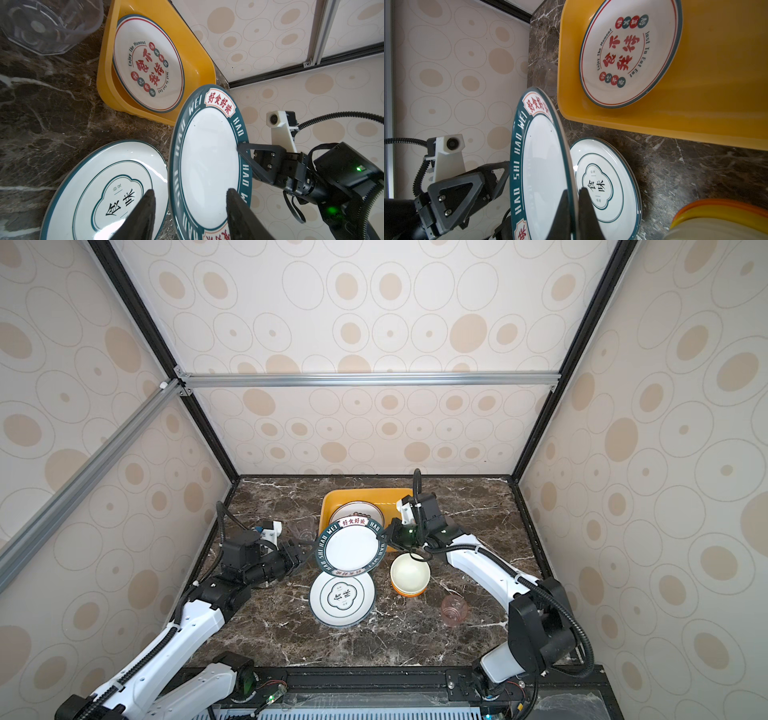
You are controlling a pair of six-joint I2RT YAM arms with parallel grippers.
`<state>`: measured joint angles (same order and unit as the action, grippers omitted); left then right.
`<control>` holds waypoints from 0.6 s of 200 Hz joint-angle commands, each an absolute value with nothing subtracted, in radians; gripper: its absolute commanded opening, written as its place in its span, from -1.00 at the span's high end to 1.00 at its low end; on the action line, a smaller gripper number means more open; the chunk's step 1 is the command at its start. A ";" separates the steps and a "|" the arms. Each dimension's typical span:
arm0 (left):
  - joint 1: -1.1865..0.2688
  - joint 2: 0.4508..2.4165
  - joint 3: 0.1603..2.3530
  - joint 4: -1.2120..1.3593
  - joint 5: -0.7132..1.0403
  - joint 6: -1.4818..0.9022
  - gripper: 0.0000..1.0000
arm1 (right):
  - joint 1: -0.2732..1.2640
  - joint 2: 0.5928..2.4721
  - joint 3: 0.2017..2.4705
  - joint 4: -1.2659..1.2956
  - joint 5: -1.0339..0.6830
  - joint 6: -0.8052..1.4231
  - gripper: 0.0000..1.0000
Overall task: Place the mixed dishes into the plastic bin
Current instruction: 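Lift the green-rimmed plate with the right gripper and carry it toward the yellow tray, then lower the green-rimmed plate onto the plate in the tray and open the right gripper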
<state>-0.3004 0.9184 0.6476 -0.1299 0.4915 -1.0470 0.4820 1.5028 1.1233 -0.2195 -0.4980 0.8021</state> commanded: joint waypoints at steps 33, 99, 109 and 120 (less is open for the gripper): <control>-0.302 0.878 0.624 -0.144 0.476 -1.034 -0.12 | 0.439 1.600 1.270 -0.261 -0.460 0.766 0.99; -0.301 0.842 0.595 -0.171 0.476 -1.037 -0.14 | 0.409 1.788 1.436 -0.280 -0.409 0.748 0.98; -0.301 0.840 0.592 -0.172 0.477 -1.038 -0.14 | 0.406 1.813 1.457 -0.276 -0.403 0.750 0.99; -0.302 0.839 0.591 -0.172 0.476 -1.039 -0.15 | 0.402 1.843 1.477 -0.273 -0.393 0.750 0.99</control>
